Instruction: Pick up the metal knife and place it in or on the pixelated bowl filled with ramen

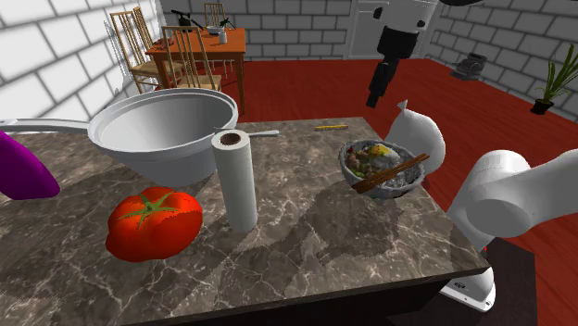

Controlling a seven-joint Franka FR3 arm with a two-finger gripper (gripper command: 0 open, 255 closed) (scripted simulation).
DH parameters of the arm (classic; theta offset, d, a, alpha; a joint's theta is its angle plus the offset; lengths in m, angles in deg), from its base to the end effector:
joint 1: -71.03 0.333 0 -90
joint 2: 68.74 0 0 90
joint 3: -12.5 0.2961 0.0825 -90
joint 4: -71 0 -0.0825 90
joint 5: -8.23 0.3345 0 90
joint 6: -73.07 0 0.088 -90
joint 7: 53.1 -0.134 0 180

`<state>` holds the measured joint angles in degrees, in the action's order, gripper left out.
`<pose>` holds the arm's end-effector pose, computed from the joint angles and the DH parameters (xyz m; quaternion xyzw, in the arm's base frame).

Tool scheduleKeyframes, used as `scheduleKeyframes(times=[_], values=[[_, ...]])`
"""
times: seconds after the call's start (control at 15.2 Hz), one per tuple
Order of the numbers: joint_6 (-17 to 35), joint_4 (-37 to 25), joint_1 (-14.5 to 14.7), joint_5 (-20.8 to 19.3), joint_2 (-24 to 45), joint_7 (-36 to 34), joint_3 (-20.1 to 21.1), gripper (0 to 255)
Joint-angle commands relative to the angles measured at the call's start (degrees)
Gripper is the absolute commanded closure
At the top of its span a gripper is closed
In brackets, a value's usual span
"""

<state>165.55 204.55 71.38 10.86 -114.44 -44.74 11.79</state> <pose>0.2754 0.0032 0.5675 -0.9963 -0.0713 -0.0423 0.0243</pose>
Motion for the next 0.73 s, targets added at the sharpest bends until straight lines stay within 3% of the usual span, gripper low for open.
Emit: scheduleKeyframes(times=[0.0, 0.66], values=[[0.00, 0.00, 0.00, 0.00, 0.00, 0.00, 0.00, 0], [9.91, -11.17, 4.09, -0.97, 22.62, 10.28, -0.30, 0]])
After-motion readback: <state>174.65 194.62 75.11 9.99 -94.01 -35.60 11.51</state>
